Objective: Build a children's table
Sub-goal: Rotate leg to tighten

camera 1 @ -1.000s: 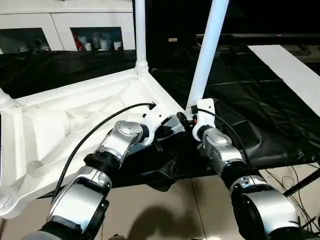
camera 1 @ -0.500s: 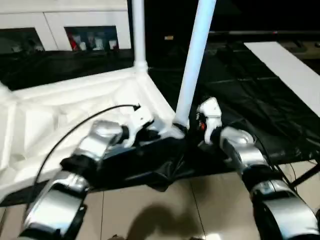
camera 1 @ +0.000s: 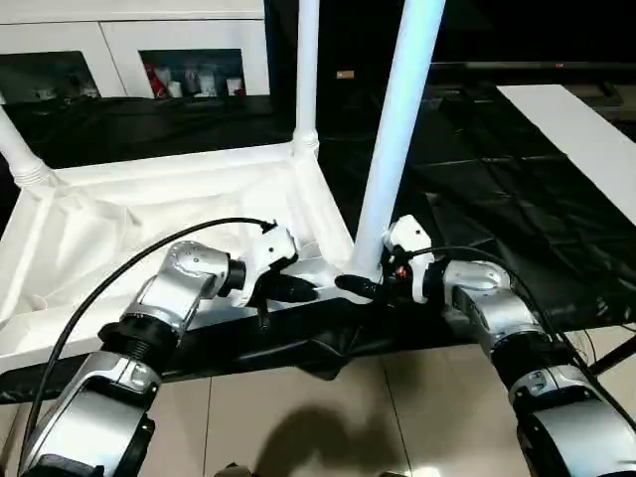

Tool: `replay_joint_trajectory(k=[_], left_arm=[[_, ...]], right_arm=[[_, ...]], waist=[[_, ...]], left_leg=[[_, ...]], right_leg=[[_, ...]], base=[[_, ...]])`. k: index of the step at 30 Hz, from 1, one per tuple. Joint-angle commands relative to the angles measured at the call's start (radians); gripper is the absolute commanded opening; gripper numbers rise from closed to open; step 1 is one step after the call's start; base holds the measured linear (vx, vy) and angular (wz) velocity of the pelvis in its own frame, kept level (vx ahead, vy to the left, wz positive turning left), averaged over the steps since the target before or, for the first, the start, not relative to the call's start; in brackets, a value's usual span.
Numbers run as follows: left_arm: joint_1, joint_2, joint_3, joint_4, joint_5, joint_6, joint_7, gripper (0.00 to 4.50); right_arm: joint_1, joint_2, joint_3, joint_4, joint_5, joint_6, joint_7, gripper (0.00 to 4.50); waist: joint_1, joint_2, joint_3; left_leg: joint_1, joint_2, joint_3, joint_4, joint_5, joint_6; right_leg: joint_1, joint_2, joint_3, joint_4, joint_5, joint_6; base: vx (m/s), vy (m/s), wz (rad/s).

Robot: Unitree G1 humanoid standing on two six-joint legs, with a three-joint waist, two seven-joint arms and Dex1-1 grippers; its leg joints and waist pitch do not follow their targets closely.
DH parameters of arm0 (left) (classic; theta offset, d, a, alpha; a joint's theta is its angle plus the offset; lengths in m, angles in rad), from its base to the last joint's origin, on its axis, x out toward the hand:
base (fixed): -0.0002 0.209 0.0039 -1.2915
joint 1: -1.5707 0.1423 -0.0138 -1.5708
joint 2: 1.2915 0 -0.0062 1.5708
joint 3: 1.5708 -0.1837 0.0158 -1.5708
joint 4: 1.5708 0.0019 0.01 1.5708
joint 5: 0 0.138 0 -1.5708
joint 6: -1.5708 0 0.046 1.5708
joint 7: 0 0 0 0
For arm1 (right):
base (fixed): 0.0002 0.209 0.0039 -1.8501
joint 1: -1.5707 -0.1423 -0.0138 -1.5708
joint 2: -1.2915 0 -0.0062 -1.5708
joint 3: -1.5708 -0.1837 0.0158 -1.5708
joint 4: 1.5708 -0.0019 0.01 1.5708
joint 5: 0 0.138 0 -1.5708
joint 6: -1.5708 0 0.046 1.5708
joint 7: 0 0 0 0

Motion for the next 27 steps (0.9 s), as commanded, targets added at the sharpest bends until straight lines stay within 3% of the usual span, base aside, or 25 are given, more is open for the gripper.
replay_joint_trajectory(k=[1, 6, 12, 14, 15, 19, 21, 22, 23, 25, 27], left_arm=[[0.005, -0.008, -0.018, -0.041, -0.018, 0.001, -0.051, 0.0], [0.014, -0.006, -0.013, -0.055, -0.022, 0.011, -0.055, 0.0], [0.017, -0.004, -0.01, -0.058, -0.022, 0.023, -0.048, 0.0], [-0.006, -0.033, 0.014, -0.005, 0.005, 0.022, 0.074, 0.0], [-0.038, -0.06, 0.033, 0.06, 0.035, 0.012, 0.199, 0.0], [-0.078, -0.095, 0.055, 0.129, 0.055, 0.038, 0.328, 0.0], [-0.088, -0.107, 0.065, 0.146, 0.054, 0.055, 0.362, 0.0], [-0.118, -0.141, 0.084, 0.188, 0.055, 0.087, 0.453, 0.0], [-0.128, -0.152, 0.088, 0.2, 0.056, 0.092, 0.482, 0.0], [-0.141, -0.17, 0.096, 0.218, 0.056, 0.092, 0.523, 0.0], [-0.156, -0.191, 0.108, 0.247, 0.056, 0.078, 0.571, 0.0]], right_arm=[[0.009, -0.002, 0.018, -0.021, -0.018, 0.014, 0.008, 3.14], [0.011, 0.002, 0.012, -0.029, -0.003, 0.031, 0.016, 2.75], [0.003, 0.026, -0.019, -0.003, 0.009, 0.053, -0.052, 2.71], [-0.022, 0.077, -0.091, 0.053, 0.039, 0.062, -0.229, 2.7], [-0.039, 0.104, -0.128, 0.095, 0.047, 0.066, -0.361, 2.7], [-0.063, 0.142, -0.189, 0.15, 0.068, 0.077, -0.569, 2.7], [-0.07, 0.152, -0.209, 0.166, 0.077, 0.083, -0.635, 2.7], [-0.09, 0.182, -0.26, 0.208, 0.107, 0.087, -0.787, 2.7], [-0.097, 0.195, -0.276, 0.219, 0.116, 0.082, -0.827, 2.7], [-0.108, 0.216, -0.294, 0.231, 0.123, 0.065, -0.87, 2.7], [-0.121, 0.236, -0.294, 0.241, 0.108, 0.037, -0.888, 2.7]], waist=[[0.0, 0.005, -0.072], [-0.001, 0.003, -0.072], [-0.002, 0.004, -0.071], [-0.01, 0.004, -0.069], [-0.01, 0.008, -0.07], [-0.012, 0.006, -0.069], [-0.012, 0.007, -0.071], [-0.012, 0.01, -0.072], [-0.012, 0.009, -0.071], [-0.009, 0.006, -0.073], [-0.008, 0.006, -0.076]], left_leg=[[0.006, 0.008, 0.007, -0.06, -0.143, 0.059], [0.006, 0.007, 0.008, -0.059, -0.137, 0.066], [0.006, 0.006, 0.008, -0.06, -0.135, 0.064], [0.005, 0.006, 0.006, -0.063, -0.147, 0.045], [0.013, 0.005, 0.006, -0.062, -0.162, 0.03], [0.013, 0.002, 0.006, -0.063, -0.182, 0.012], [0.01, 0.001, 0.006, -0.063, -0.158, 0.008], [0.011, 0.001, 0.006, -0.062, -0.15, 0.006], [0.013, -0.001, 0.006, -0.062, -0.149, 0.001], [0.007, -0.001, 0.006, -0.061, -0.14, 0.014], [0.009, -0.002, 0.007, -0.059, -0.123, 0.024]], right_leg=[[0.065, -0.065, 0.044, -0.061, -0.024, -0.272], [0.064, -0.064, 0.043, -0.062, -0.022, -0.273], [0.063, -0.065, 0.043, -0.062, -0.031, -0.27], [0.06, -0.067, 0.045, -0.064, -0.065, -0.262], [0.057, -0.068, 0.046, -0.069, -0.091, -0.258], [0.058, -0.067, 0.047, -0.074, -0.136, -0.242], [0.059, -0.066, 0.048, -0.07, -0.097, -0.238], [0.059, -0.066, 0.048, -0.068, -0.082, -0.241], [0.057, -0.065, 0.048, -0.07, -0.08, -0.241], [0.063, -0.067, 0.047, -0.067, -0.052, -0.242], [0.062, -0.064, 0.047, -0.064, -0.013, -0.245]], base=[[0.0, 0.0, 0.0], [0.0, 0.0, 0.0], [0.0, 0.0, 0.0], [0.0, 0.0, 0.0], [0.0, 0.0, 0.0], [0.0, 0.0, 0.0], [0.0, 0.0, 0.0], [0.0, 0.0, 0.0], [0.0, 0.0, 0.0], [0.0, 0.0, 0.0], [0.0, 0.0, 0.0]])
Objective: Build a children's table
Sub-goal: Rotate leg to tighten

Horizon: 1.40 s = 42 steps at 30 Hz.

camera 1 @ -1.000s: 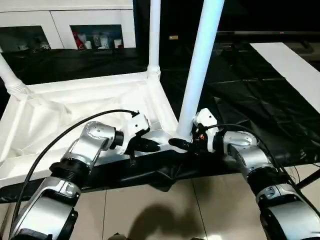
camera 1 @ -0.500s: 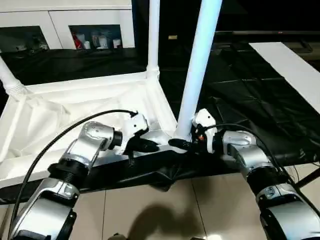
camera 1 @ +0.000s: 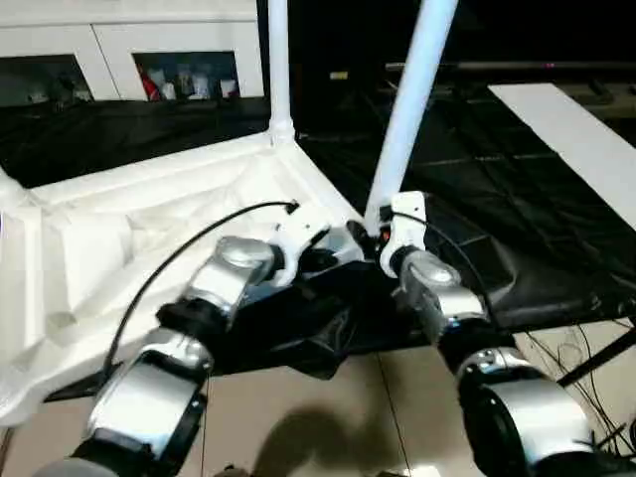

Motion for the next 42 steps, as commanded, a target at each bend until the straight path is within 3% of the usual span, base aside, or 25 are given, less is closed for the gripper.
replay_joint_trajectory(k=[1, 6, 7, 10, 12, 15, 22, 29, 35, 38, 42], left_arm=[[-0.012, 0.018, 0.068, 0.048, 0.005, -0.007, 0.121, 0.0], [0.001, 0.018, 0.052, 0.035, 0.003, -0.04, 0.073, 0.0], [0.002, 0.019, 0.048, 0.032, 0.003, -0.043, 0.062, 0.0], [0.011, 0.029, 0.039, 0.016, 0.0, -0.047, 0.026, 0.0], [0.022, 0.043, 0.033, -0.005, -0.005, -0.047, -0.01, 0.0], [0.033, 0.065, 0.028, -0.022, -0.011, -0.058, -0.054, 0.0], [0.077, 0.123, 0.003, -0.096, -0.037, -0.079, -0.241, 0.0], [0.113, 0.166, -0.033, -0.193, -0.065, -0.059, -0.377, 0.0], [0.129, 0.173, -0.038, -0.229, -0.068, -0.041, -0.412, 0.0], [0.133, 0.173, -0.035, -0.235, -0.065, -0.039, -0.419, 0.0], [0.14, 0.181, -0.038, -0.254, -0.071, -0.026, -0.435, 0.0]], right_arm=[[0.005, 0.007, -0.051, 0.038, 0.039, -0.013, -0.047, 2.7], [-0.005, 0.021, -0.037, 0.022, 0.046, -0.049, 0.076, 2.7], [-0.005, 0.022, -0.039, 0.015, 0.054, -0.053, 0.099, 3.05], [-0.001, 0.01, -0.032, -0.006, 0.059, -0.062, 0.158, 3.26], [0.001, -0.017, -0.013, -0.017, 0.043, -0.055, 0.201, 3.43], [0.007, -0.062, 0.022, -0.033, 0.02, -0.041, 0.295, 3.57], [0.068, -0.179, 0.111, -0.132, -0.002, 0.009, 0.638, 3.57], [0.126, -0.243, 0.198, -0.213, 0.0, 0.061, 0.869, 3.57], [0.131, -0.245, 0.19, -0.215, -0.009, 0.053, 0.854, 3.57], [0.134, -0.244, 0.193, -0.217, -0.013, 0.053, 0.861, 3.57], [0.143, -0.251, 0.199, -0.24, -0.008, 0.075, 0.877, 3.24]], waist=[[0.0, 0.006, -0.076], [0.003, 0.001, -0.074], [0.003, 0.002, -0.074], [0.003, 0.0, -0.076], [-0.001, -0.003, -0.075], [-0.007, -0.001, -0.074], [-0.003, -0.003, -0.074], [0.009, -0.003, -0.073], [0.013, -0.001, -0.071], [0.016, -0.002, -0.073], [0.019, -0.003, -0.076]], left_leg=[[0.009, 0.0, 0.007, -0.061, -0.118, 0.029], [0.006, 0.0, 0.008, -0.061, -0.132, 0.054], [0.006, 0.001, 0.008, -0.061, -0.13, 0.056], [0.004, 0.001, 0.007, -0.059, -0.11, 0.072], [-0.003, 0.0, 0.006, -0.06, -0.101, 0.081], [0.002, 0.001, 0.007, -0.058, -0.111, 0.086], [0.002, 0.005, 0.009, -0.056, -0.109, 0.108], [0.004, 0.01, 0.011, -0.056, -0.118, 0.102], [0.008, 0.01, 0.01, -0.059, -0.135, 0.072], [0.006, 0.009, 0.01, -0.058, -0.118, 0.071], [0.005, 0.008, 0.01, -0.056, -0.092, 0.082]], right_leg=[[0.063, -0.065, 0.046, -0.063, -0.003, -0.247], [0.066, -0.068, 0.045, -0.066, -0.018, -0.251], [0.066, -0.068, 0.045, -0.066, -0.017, -0.252], [0.068, -0.068, 0.045, -0.061, 0.017, -0.26], [0.073, -0.069, 0.043, -0.059, 0.028, -0.262], [0.07, -0.07, 0.043, -0.065, -0.009, -0.268], [0.069, -0.068, 0.043, -0.061, 0.01, -0.283], [0.066, -0.066, 0.041, -0.059, -0.002, -0.284], [0.06, -0.067, 0.043, -0.066, -0.073, -0.265], [0.062, -0.067, 0.044, -0.062, -0.046, -0.265], [0.064, -0.065, 0.043, -0.057, 0.002, -0.267]], base=[[0.0, 0.0, 0.0], [0.0, 0.0, 0.0], [0.0, 0.0, 0.0], [0.0, 0.0, 0.0], [0.0, 0.0, 0.0], [0.0, 0.0, 0.0], [0.0, 0.0, 0.0], [0.0, 0.0, 0.0], [0.0, 0.0, 0.0], [0.0, 0.0, 0.0], [0.0, 0.0, 0.0]])
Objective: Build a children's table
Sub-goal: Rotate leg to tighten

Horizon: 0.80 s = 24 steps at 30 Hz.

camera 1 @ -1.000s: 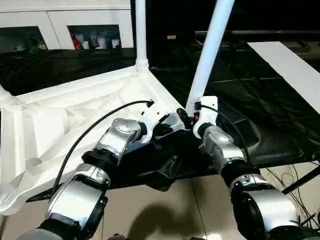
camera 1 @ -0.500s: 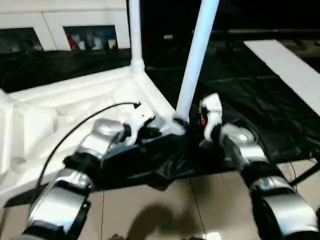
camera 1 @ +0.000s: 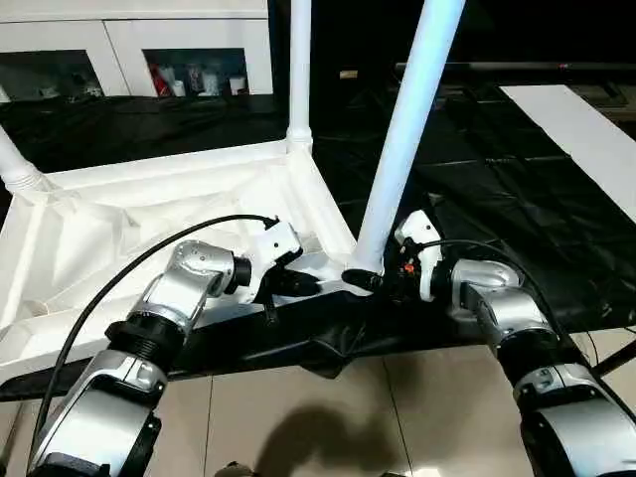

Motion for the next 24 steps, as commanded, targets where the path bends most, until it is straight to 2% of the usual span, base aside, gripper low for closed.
replay_joint_trajectory(k=[1, 4, 8, 13, 15, 17, 18, 19, 20, 21, 23, 24], left_arm=[[0.002, -0.006, -0.005, -0.041, -0.021, 0.0, -0.033, 0.0], [0.004, -0.003, -0.006, -0.046, -0.02, 0.003, -0.034, 0.0], [0.009, 0.001, -0.007, -0.051, -0.021, 0.007, -0.036, 0.0], [0.016, 0.002, -0.006, -0.06, -0.018, 0.014, -0.037, 0.0], [0.015, -0.006, -0.001, -0.053, -0.015, 0.026, -0.014, 0.0], [0.0, -0.027, 0.012, -0.022, -0.002, 0.037, 0.053, 0.0], [-0.024, -0.058, 0.034, 0.027, 0.012, 0.055, 0.156, 0.0], [-0.034, -0.069, 0.042, 0.045, 0.016, 0.062, 0.195, 0.0], [-0.04, -0.077, 0.048, 0.057, 0.02, 0.066, 0.221, 0.0], [-0.076, -0.122, 0.093, 0.12, 0.019, 0.121, 0.372, 0.0], [-0.105, -0.163, 0.124, 0.172, 0.008, 0.12, 0.47, 0.0], [-0.121, -0.183, 0.14, 0.2, 0.001, 0.109, 0.517, 0.0]], right_arm=[[0.014, -0.003, 0.013, -0.028, 0.0, 0.017, 0.022, 3.18], [0.017, -0.007, 0.02, -0.029, -0.005, 0.02, 0.031, 2.85], [0.017, -0.008, 0.022, -0.023, -0.01, 0.016, 0.031, 2.75], [0.023, -0.006, 0.027, -0.017, -0.021, 0.015, 0.027, 2.72], [0.017, 0.004, 0.012, 0.011, -0.026, 0.016, -0.03, 2.72], [-0.001, 0.027, -0.024, 0.066, -0.029, 0.013, -0.162, 2.72], [-0.015, 0.055, -0.067, 0.112, -0.015, 0.024, -0.293, 2.72], [-0.02, 0.064, -0.083, 0.127, -0.009, 0.029, -0.338, 2.72], [-0.023, 0.071, -0.094, 0.137, -0.005, 0.033, -0.368, 2.72], [-0.031, 0.105, -0.144, 0.173, 0.021, 0.042, -0.508, 2.72], [-0.04, 0.141, -0.195, 0.202, 0.053, 0.039, -0.647, 2.72], [-0.044, 0.16, -0.219, 0.214, 0.069, 0.032, -0.712, 2.72]], waist=[[-0.002, -0.004, -0.075], [0.001, -0.006, -0.075], [0.002, -0.005, -0.074], [0.002, -0.007, -0.075], [0.001, -0.006, -0.075], [0.0, -0.004, -0.073], [-0.006, -0.003, -0.07], [-0.006, -0.003, -0.07], [-0.009, -0.005, -0.068], [-0.012, -0.001, -0.066], [-0.012, -0.004, -0.065], [-0.011, -0.003, -0.067]], left_leg=[[0.007, 0.006, 0.01, -0.055, -0.09, 0.083], [0.008, 0.007, 0.011, -0.056, -0.101, 0.081], [0.008, 0.008, 0.01, -0.057, -0.107, 0.074], [0.007, 0.007, 0.01, -0.055, -0.09, 0.08], [0.007, 0.006, 0.01, -0.055, -0.094, 0.078], [0.008, 0.006, 0.01, -0.056, -0.107, 0.069], [0.009, 0.004, 0.011, -0.058, -0.127, 0.051], [0.009, 0.004, 0.011, -0.058, -0.127, 0.051], [0.017, 0.001, 0.008, -0.062, -0.164, 0.022], [0.017, 0.002, 0.01, -0.062, -0.174, 0.013], [0.02, 0.0, 0.008, -0.064, -0.19, 0.002], [0.016, -0.002, 0.007, -0.063, -0.181, 0.001]], right_leg=[[0.065, -0.064, 0.043, -0.057, 0.007, -0.268], [0.063, -0.066, 0.043, -0.059, -0.014, -0.265], [0.063, -0.067, 0.044, -0.061, -0.042, -0.256], [0.064, -0.066, 0.044, -0.057, -0.014, -0.258], [0.063, -0.066, 0.044, -0.058, -0.023, -0.257], [0.06, -0.068, 0.045, -0.062, -0.046, -0.253], [0.057, -0.067, 0.046, -0.066, -0.085, -0.247], [0.057, -0.067, 0.046, -0.066, -0.085, -0.247], [0.055, -0.066, 0.045, -0.076, -0.17, -0.227], [0.054, -0.067, 0.047, -0.079, -0.192, -0.22], [0.052, -0.066, 0.046, -0.085, -0.232, -0.206], [0.056, -0.068, 0.046, -0.085, -0.228, -0.199]], base=[[0.0, 0.0, 0.0], [0.0, 0.0, 0.0], [0.0, 0.0, 0.0], [0.0, 0.0, 0.0], [0.0, 0.0, 0.0], [0.0, 0.0, 0.0], [0.0, 0.0, 0.0], [0.0, 0.0, 0.0], [0.0, 0.0, 0.0], [0.0, 0.0, 0.0], [0.0, 0.0, 0.0], [0.0, 0.0, 0.0]])
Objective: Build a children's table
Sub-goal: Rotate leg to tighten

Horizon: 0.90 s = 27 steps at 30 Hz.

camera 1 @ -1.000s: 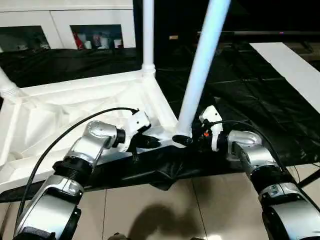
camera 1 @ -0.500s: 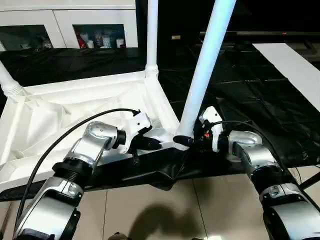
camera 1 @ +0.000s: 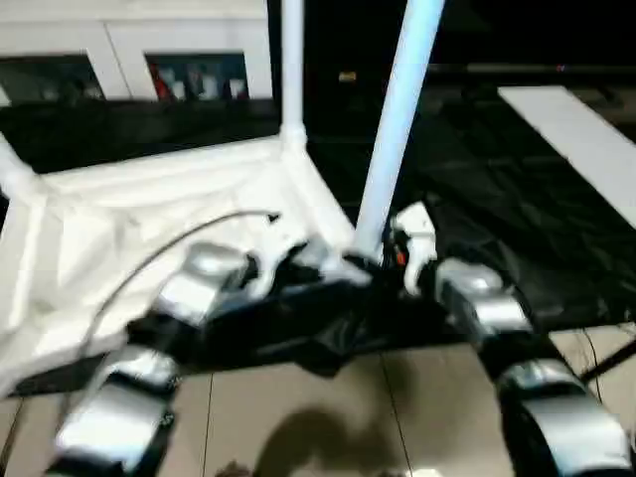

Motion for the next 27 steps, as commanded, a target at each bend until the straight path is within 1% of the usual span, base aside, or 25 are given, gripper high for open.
replay_joint_trajectory(k=[1, 3, 4, 5, 6, 8, 9, 11, 12, 13, 14, 15, 16, 18, 19, 20, 21, 22, 23, 24, 25, 26, 27], left_arm=[[-0.03, -0.014, 0.092, 0.07, -0.032, -0.011, 0.179, 0.0], [-0.035, -0.021, 0.095, 0.08, -0.032, -0.017, 0.195, 0.0], [-0.043, -0.028, 0.092, 0.089, -0.028, -0.029, 0.207, 0.0], [-0.045, -0.03, 0.091, 0.09, -0.027, -0.032, 0.207, 0.0], [-0.047, -0.034, 0.088, 0.093, -0.026, -0.036, 0.207, 0.0], [-0.05, -0.036, 0.084, 0.094, -0.024, -0.042, 0.203, 0.0], [-0.05, -0.033, 0.063, 0.089, -0.01, -0.053, 0.169, 0.0], [-0.049, -0.033, 0.061, 0.088, -0.008, -0.054, 0.166, 0.0], [-0.042, -0.022, 0.038, 0.077, 0.011, -0.067, 0.123, 0.0], [-0.038, -0.018, 0.032, 0.073, 0.016, -0.074, 0.112, 0.0], [-0.039, -0.013, 0.026, 0.078, 0.019, -0.079, 0.098, 0.0], [-0.039, -0.009, 0.021, 0.081, 0.021, -0.085, 0.089, 0.0], [-0.039, -0.008, 0.02, 0.081, 0.021, -0.086, 0.088, 0.0], [-0.031, 0.005, 0.006, 0.077, 0.021, -0.104, 0.044, 0.0], [-0.027, 0.01, 0.001, 0.071, 0.021, -0.11, 0.027, 0.0], [-0.013, 0.025, -0.014, 0.054, 0.02, -0.128, -0.026, 0.0], [-0.009, 0.029, -0.019, 0.049, 0.02, -0.133, -0.041, 0.0], [0.001, 0.042, -0.03, 0.035, 0.019, -0.151, -0.086, 0.0], [0.01, 0.054, -0.041, 0.023, 0.017, -0.164, -0.126, 0.0], [0.016, 0.064, -0.049, 0.015, 0.017, -0.18, -0.16, 0.0], [0.016, 0.064, -0.049, 0.015, 0.017, -0.18, -0.16, 0.0], [0.024, 0.075, -0.059, 0.002, 0.014, -0.211, -0.209, 0.0], [0.027, 0.079, -0.062, -0.004, 0.011, -0.219, -0.229, 0.0]], right_arm=[[0.022, 0.023, -0.097, 0.076, 0.075, 0.021, -0.189, 2.72], [0.02, 0.031, -0.106, 0.079, 0.082, 0.017, -0.212, 2.72], [0.011, 0.045, -0.111, 0.083, 0.085, 0.004, -0.235, 2.72], [0.008, 0.049, -0.11, 0.083, 0.083, -0.002, -0.241, 2.72], [0.003, 0.055, -0.109, 0.083, 0.081, -0.01, -0.25, 2.72], [-0.002, 0.062, -0.105, 0.083, 0.076, -0.022, -0.254, 2.72], [-0.018, 0.073, -0.087, 0.08, 0.058, -0.05, -0.223, 2.72], [-0.019, 0.074, -0.085, 0.08, 0.056, -0.052, -0.219, 2.72], [-0.023, 0.083, -0.063, 0.059, 0.043, -0.085, -0.125, 2.72], [-0.021, 0.086, -0.059, 0.051, 0.045, -0.091, -0.089, 2.72], [-0.018, 0.085, -0.057, 0.041, 0.046, -0.105, -0.066, 3.27], [-0.016, 0.083, -0.055, 0.034, 0.046, -0.11, -0.055, 3.4], [-0.015, 0.082, -0.055, 0.034, 0.046, -0.111, -0.054, 3.43], [-0.006, 0.064, -0.039, 0.006, 0.039, -0.12, -0.032, 3.62], [-0.003, 0.056, -0.035, -0.006, 0.04, -0.115, -0.02, 3.62], [0.008, 0.034, -0.023, -0.042, 0.042, -0.101, 0.018, 3.75], [0.012, 0.027, -0.021, -0.052, 0.044, -0.096, 0.031, 3.82], [0.03, -0.001, -0.009, -0.094, 0.052, -0.071, 0.087, 3.82], [0.054, -0.033, 0.007, -0.143, 0.06, -0.046, 0.152, 3.82], [0.073, -0.06, 0.022, -0.181, 0.064, -0.026, 0.206, 3.82], [0.073, -0.06, 0.022, -0.181, 0.064, -0.026, 0.206, 3.82], [0.102, -0.097, 0.046, -0.226, 0.06, -0.015, 0.269, 3.82], [0.114, -0.113, 0.057, -0.242, 0.056, -0.012, 0.293, 3.82]], waist=[[-0.004, 0.001, -0.067], [-0.005, -0.003, -0.07], [-0.005, -0.003, -0.07], [-0.006, 0.004, -0.071], [-0.008, 0.002, -0.071], [-0.009, 0.003, -0.07], [-0.01, 0.005, -0.07], [-0.011, 0.003, -0.069], [-0.011, -0.003, -0.069], [-0.009, -0.001, -0.073], [-0.009, -0.003, -0.073], [-0.01, -0.001, -0.074], [-0.009, -0.001, -0.074], [-0.014, -0.003, -0.075], [-0.016, -0.003, -0.074], [-0.013, -0.003, -0.074], [-0.014, -0.003, -0.075], [-0.014, -0.002, -0.074], [-0.012, -0.003, -0.074], [-0.011, -0.003, -0.074], [-0.009, -0.004, -0.074], [-0.006, -0.002, -0.074], [-0.006, -0.002, -0.075]], left_leg=[[0.011, -0.002, 0.007, -0.065, -0.176, 0.006], [0.006, -0.003, 0.007, -0.065, -0.165, 0.017], [0.004, -0.003, 0.006, -0.065, -0.159, 0.023], [0.003, -0.004, 0.006, -0.064, -0.151, 0.03], [0.002, -0.003, 0.005, -0.064, -0.15, 0.032], [0.004, -0.002, 0.006, -0.064, -0.16, 0.036], [0.004, -0.001, 0.006, -0.064, -0.168, 0.037], [0.003, -0.002, 0.006, -0.065, -0.172, 0.039], [0.002, -0.003, 0.006, -0.064, -0.175, 0.046], [0.0, -0.002, 0.005, -0.063, -0.155, 0.052], [0.0, 0.0, 0.005, -0.063, -0.145, 0.056], [-0.003, 0.0, 0.005, -0.062, -0.127, 0.064], [-0.003, 0.0, 0.005, -0.062, -0.121, 0.069], [-0.008, -0.001, 0.003, -0.062, -0.101, 0.08], [-0.006, -0.001, 0.004, -0.062, -0.104, 0.082], [-0.001, 0.0, 0.005, -0.06, -0.105, 0.088], [-0.002, 0.0, 0.006, -0.059, -0.094, 0.095], [-0.001, 0.002, 0.006, -0.061, -0.096, 0.096], [0.0, 0.003, 0.006, -0.061, -0.101, 0.102], [0.0, 0.004, 0.006, -0.059, -0.095, 0.109], [0.001, 0.003, 0.006, -0.06, -0.092, 0.112], [0.003, 0.004, 0.007, -0.059, -0.097, 0.117], [0.0, 0.004, 0.008, -0.059, -0.099, 0.112]], right_leg=[[0.052, -0.065, 0.044, -0.088, -0.219, -0.195], [0.055, -0.065, 0.043, -0.086, -0.185, -0.195], [0.057, -0.065, 0.042, -0.084, -0.173, -0.197], [0.056, -0.064, 0.042, -0.084, -0.149, -0.201], [0.057, -0.064, 0.042, -0.083, -0.142, -0.203], [0.057, -0.064, 0.041, -0.083, -0.136, -0.214], [0.057, -0.065, 0.041, -0.083, -0.137, -0.216], [0.058, -0.064, 0.04, -0.084, -0.141, -0.219], [0.059, -0.065, 0.04, -0.085, -0.149, -0.216], [0.062, -0.068, 0.042, -0.081, -0.128, -0.219], [0.061, -0.067, 0.042, -0.08, -0.111, -0.223], [0.063, -0.066, 0.041, -0.074, -0.073, -0.232], [0.064, -0.067, 0.041, -0.073, -0.057, -0.235], [0.068, -0.066, 0.038, -0.068, -0.025, -0.243], [0.066, -0.066, 0.038, -0.07, -0.03, -0.245], [0.066, -0.068, 0.04, -0.072, -0.032, -0.248], [0.066, -0.066, 0.042, -0.068, -0.008, -0.257], [0.065, -0.065, 0.041, -0.068, -0.008, -0.259], [0.066, -0.066, 0.041, -0.068, -0.006, -0.261], [0.067, -0.065, 0.043, -0.066, 0.015, -0.26], [0.069, -0.063, 0.042, -0.066, 0.023, -0.26], [0.066, -0.062, 0.042, -0.068, 0.03, -0.264], [0.067, -0.064, 0.043, -0.065, 0.033, -0.265]], base=[[0.0, 0.0, 0.0], [0.0, 0.0, 0.0], [0.0, 0.0, 0.0], [0.0, 0.0, 0.0], [0.0, 0.0, 0.0], [0.0, 0.0, 0.0], [0.0, 0.0, 0.0], [0.0, 0.0, 0.0], [0.0, 0.0, 0.0], [0.0, 0.0, 0.0], [0.0, 0.0, 0.0], [0.0, 0.0, 0.0], [0.0, 0.0, 0.0], [0.0, 0.0, 0.0], [0.0, 0.0, 0.0], [0.0, 0.0, 0.0], [0.0, 0.0, 0.0], [0.0, 0.0, 0.0], [0.0, 0.0, 0.0], [0.0, 0.0, 0.0], [0.0, 0.0, 0.0], [0.0, 0.0, 0.0], [0.0, 0.0, 0.0]])
